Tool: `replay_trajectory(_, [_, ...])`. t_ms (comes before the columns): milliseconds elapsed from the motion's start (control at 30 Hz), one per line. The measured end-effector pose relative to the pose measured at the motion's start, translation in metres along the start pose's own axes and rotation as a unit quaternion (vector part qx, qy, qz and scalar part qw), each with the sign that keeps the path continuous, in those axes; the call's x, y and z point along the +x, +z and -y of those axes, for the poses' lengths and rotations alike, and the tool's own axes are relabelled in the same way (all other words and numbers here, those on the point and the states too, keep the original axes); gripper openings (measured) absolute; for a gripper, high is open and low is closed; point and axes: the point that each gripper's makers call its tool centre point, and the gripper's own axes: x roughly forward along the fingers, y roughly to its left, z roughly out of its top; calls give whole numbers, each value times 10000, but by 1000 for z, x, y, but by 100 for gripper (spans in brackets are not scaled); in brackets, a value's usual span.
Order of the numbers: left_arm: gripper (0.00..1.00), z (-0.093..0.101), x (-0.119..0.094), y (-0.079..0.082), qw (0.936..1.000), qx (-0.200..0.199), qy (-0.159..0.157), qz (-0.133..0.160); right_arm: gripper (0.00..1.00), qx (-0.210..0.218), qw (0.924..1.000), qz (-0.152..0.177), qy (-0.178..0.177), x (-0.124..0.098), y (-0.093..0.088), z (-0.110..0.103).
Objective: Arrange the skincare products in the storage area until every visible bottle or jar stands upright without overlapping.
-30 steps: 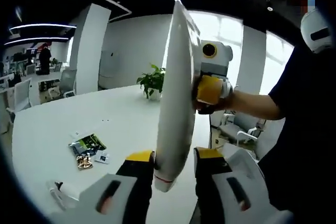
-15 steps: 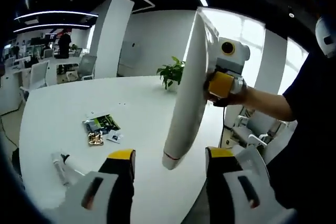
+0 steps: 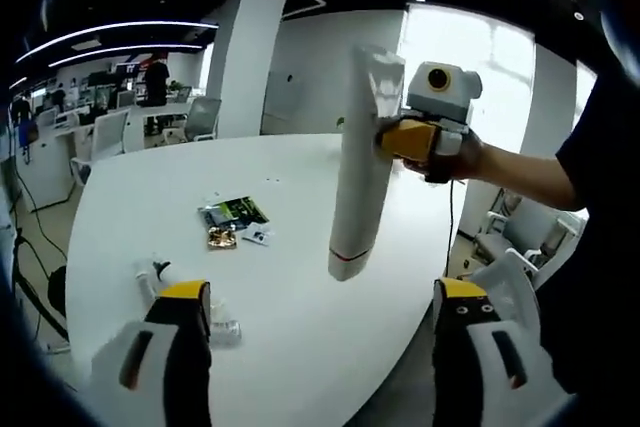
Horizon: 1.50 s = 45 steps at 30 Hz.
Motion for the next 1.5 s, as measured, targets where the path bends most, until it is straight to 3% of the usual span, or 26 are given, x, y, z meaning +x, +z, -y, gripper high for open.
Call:
replay_trajectory(233, [99, -4, -1, -5, 9998, -4, 218, 9, 3, 44, 10000, 39, -21, 0, -5, 8])
replay_trajectory(600, [99, -7, -5, -26, 9994, -146, 300, -123, 3, 118, 9999, 44, -74, 2, -21, 31])
replay_trajectory(933, [96, -22, -10, -52, 9975, -253, 488, -441, 3, 143, 9998, 105, -24, 7, -56, 53])
replay_trajectory(1233, [95, -32, -7, -67, 9966, -460, 515, -446, 3, 113, 9999, 33, -50, 7, -79, 74])
replay_trajectory(1500, [94, -34, -9, -76, 9950, -704, 588, -394, 3, 106, 9997, 180, -147, 9, -93, 96])
